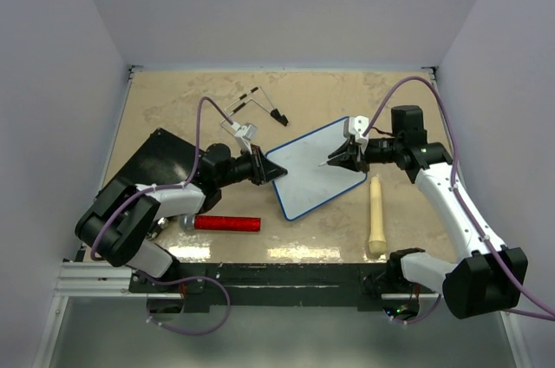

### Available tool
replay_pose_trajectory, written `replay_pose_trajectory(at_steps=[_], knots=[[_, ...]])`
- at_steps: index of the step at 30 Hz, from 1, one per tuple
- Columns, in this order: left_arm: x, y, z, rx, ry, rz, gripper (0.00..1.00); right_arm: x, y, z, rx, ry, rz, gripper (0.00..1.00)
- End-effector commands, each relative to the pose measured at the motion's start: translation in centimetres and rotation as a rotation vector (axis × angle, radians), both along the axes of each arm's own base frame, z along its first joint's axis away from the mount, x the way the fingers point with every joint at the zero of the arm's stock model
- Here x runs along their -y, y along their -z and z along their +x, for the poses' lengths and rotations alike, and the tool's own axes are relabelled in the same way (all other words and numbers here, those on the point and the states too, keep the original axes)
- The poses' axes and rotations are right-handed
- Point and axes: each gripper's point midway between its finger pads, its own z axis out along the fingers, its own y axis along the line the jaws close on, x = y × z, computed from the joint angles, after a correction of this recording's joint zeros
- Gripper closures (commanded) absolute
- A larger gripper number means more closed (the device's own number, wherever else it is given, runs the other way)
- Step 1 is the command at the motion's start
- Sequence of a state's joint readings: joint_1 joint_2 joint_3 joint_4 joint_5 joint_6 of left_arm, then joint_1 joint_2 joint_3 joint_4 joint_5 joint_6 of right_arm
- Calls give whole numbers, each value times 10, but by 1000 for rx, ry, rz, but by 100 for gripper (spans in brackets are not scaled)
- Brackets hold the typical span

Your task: Write a sentence on the whiteboard

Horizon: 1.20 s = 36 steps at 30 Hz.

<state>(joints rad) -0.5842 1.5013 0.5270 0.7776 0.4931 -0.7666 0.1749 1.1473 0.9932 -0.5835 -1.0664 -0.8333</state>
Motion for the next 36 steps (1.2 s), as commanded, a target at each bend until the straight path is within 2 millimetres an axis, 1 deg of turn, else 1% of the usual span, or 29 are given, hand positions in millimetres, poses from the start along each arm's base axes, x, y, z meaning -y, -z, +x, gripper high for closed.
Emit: replay_pose_trajectory(at_steps=[1, 19, 25, 27, 28, 29, 30, 31, 32, 34, 35, 36], knots=[[5, -12, -3, 64, 20, -22, 100, -3, 0, -3, 8, -41, 6, 100], [11, -15, 0, 67, 38, -24, 100, -4, 1, -1, -3, -26, 19, 100], [11, -16, -1, 65, 38, -33, 100, -9, 4, 2, -14, -8, 14, 100], [11, -17, -2, 61, 40, -40, 100, -14, 4, 4, -9, 3, 9, 100], [12, -17, -2, 61, 42, -46, 100, -16, 2, 5, -1, 8, 5, 100], [12, -17, -3, 55, 45, -53, 100, -24, -2, 4, 8, 5, 11, 100], [13, -17, -3, 52, 51, -58, 100, -25, -2, 9, 20, 35, -8, 100], [14, -17, -3, 53, 54, -65, 100, -28, -5, 10, 29, 38, -8, 100], [15, -18, -3, 48, 58, -74, 100, -31, -11, 11, 45, 38, -5, 100], [17, -17, -2, 38, 61, -78, 100, -28, -15, 21, 63, 79, -27, 100], [18, -17, -2, 28, 63, -82, 100, -27, -22, 26, 88, 95, -27, 100], [19, -19, 0, 26, 62, -88, 100, -26, -24, 29, 97, 112, -27, 100]])
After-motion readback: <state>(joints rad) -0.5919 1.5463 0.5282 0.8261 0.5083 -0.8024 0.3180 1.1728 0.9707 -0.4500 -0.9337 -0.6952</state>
